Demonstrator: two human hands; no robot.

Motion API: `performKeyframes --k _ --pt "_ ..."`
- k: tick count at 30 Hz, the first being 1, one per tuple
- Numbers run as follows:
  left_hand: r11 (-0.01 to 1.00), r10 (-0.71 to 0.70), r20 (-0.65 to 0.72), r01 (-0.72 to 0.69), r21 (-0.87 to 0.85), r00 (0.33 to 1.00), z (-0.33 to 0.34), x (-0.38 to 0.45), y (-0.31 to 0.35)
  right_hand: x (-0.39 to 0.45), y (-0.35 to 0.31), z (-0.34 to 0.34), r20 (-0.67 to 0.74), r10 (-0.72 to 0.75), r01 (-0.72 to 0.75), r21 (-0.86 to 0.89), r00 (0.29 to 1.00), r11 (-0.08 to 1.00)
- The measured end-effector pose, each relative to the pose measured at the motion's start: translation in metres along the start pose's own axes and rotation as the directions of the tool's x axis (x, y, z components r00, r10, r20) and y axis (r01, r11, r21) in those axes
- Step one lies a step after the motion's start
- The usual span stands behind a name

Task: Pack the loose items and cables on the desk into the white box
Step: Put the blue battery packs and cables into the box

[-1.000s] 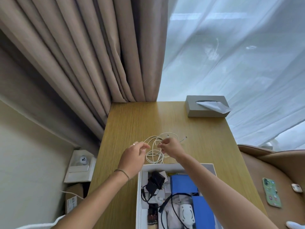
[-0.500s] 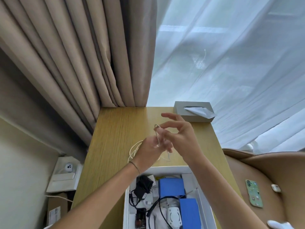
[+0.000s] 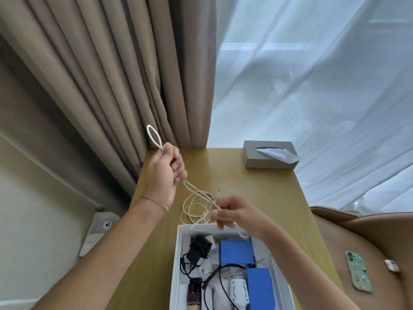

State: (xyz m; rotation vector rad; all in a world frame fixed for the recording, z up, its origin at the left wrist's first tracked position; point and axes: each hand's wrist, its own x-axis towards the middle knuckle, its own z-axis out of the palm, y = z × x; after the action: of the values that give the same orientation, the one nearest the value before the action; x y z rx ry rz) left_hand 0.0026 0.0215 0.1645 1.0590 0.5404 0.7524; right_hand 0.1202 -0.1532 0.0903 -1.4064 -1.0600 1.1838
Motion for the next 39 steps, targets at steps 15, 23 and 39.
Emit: performKeyframes --k 15,23,39 --pt "0.585 -0.121 0.207 -0.098 0.805 0.971 -0.008 -0.029 -0.014 -0.020 -0.045 -0.019 -0.186 -0.116 0.008 -0.501 0.976 0.865" --pt "0.776 -0.448 0.471 0.069 0.627 0.760 0.011 -0.053 -0.036 -0.014 -0.048 -0.005 -0.384 -0.204 0.124 -0.224 0.901 0.967" --pt "0.804 0.157 -0.052 -0.098 0.586 0.986 -0.024 -0.053 -0.049 -0.026 -0.020 -0.001 -0.241 -0.002 -0.120 -0.491 0.971 0.863"
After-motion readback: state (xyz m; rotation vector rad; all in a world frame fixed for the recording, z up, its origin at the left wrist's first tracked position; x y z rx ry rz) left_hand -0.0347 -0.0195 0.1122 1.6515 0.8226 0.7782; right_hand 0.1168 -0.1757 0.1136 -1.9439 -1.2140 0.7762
